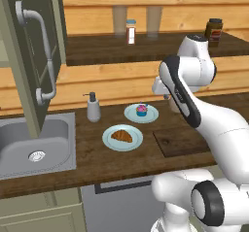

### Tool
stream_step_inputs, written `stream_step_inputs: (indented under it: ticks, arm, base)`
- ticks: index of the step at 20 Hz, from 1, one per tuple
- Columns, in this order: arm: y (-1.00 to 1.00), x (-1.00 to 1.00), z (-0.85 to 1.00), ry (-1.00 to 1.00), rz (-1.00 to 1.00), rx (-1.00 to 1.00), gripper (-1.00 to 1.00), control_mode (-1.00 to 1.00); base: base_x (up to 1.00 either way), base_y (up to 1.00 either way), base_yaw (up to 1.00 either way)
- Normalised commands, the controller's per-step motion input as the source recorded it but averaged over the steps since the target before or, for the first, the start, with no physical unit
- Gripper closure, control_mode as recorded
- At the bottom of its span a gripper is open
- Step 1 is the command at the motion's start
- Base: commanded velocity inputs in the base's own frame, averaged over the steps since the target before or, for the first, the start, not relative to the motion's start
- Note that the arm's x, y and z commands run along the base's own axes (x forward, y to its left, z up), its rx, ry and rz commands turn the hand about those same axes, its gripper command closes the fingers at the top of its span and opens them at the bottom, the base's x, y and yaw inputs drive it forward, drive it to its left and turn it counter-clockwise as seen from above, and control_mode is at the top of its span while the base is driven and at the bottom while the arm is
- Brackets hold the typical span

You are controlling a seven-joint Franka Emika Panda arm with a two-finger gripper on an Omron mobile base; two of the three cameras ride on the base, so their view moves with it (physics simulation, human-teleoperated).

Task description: From the different types of pastries on the counter, select a croissant and place it on the cutting board. Then retrieve a jar of jam from the cabinet and place it alongside the croissant on the cutting board.

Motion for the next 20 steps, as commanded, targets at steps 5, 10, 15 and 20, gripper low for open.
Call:
stream_step_inputs:
  ticks: [5,10,15,20]
  arm:
    - [0.02,-0.38,-0.11,0.0,0.01,0.0,-1.0,-1.0]
    - [0.97,-0.03,-0.84,0.05,0.01,-0.1,-1.0,-1.0]
    - [0.54,0.66,-0.98,-0.03,0.02,0.04,-1.0,-1.0]
    - [0.19,0.63,-0.88,0.07,0.06,0.02,-1.0,-1.0]
  base:
    - [0.0,0.0,0.0]
    - [0.0,0.0,0.0]
    - [0.0,0.0,0.0]
    - [0.0,0.0,0.0]
